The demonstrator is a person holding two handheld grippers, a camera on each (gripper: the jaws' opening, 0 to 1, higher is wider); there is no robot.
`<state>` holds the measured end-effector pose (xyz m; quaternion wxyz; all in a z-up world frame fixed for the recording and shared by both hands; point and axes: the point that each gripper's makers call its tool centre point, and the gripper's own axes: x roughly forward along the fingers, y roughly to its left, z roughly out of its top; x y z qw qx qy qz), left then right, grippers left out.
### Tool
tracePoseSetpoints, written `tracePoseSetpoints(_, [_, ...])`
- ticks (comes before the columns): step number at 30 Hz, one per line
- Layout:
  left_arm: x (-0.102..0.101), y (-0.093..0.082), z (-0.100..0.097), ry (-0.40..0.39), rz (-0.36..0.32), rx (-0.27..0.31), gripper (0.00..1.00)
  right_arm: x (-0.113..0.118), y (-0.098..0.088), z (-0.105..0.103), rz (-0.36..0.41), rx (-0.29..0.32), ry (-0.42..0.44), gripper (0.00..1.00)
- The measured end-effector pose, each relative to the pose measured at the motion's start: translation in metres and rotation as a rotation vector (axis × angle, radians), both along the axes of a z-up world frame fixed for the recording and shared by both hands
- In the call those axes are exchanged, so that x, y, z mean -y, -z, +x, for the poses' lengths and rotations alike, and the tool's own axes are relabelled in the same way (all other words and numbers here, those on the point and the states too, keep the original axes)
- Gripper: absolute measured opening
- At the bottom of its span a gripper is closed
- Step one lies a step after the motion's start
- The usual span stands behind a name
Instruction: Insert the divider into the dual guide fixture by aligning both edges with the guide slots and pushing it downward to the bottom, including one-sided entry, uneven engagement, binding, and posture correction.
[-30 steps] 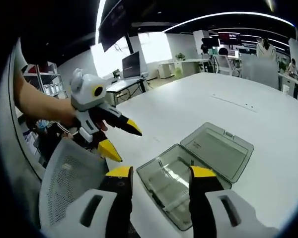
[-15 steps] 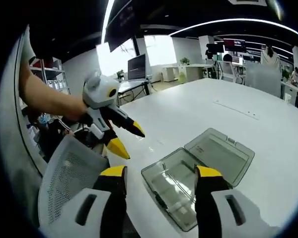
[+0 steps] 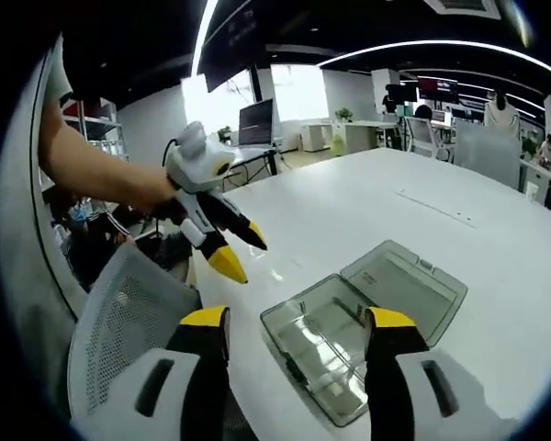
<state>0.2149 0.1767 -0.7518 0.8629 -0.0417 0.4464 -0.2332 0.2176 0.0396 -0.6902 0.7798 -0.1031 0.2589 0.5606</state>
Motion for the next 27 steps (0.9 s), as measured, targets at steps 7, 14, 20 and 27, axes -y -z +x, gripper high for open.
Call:
tracePoseSetpoints(7, [-0.003, 0.007, -0.001, -0.029, 0.009, -0.038, 0.61, 0.003, -0.003, 0.0, -0.009, 0.016, -0.006, 0.58])
tracePoseSetpoints(14, [-0.006, 0.015, -0.001, -0.063, 0.03, -0.075, 0.61, 0.008, -0.005, 0.002, -0.016, 0.026, -0.006, 0.58])
tracePoseSetpoints(20, [-0.011, 0.023, 0.003, -0.115, 0.026, -0.111, 0.64, 0.01, -0.005, 0.004, -0.017, 0.03, -0.004, 0.58])
tracePoseSetpoints(27, [-0.015, 0.027, 0.005, -0.149, 0.042, -0.134, 0.62, 0.012, -0.007, 0.005, -0.02, 0.035, -0.007, 0.58])
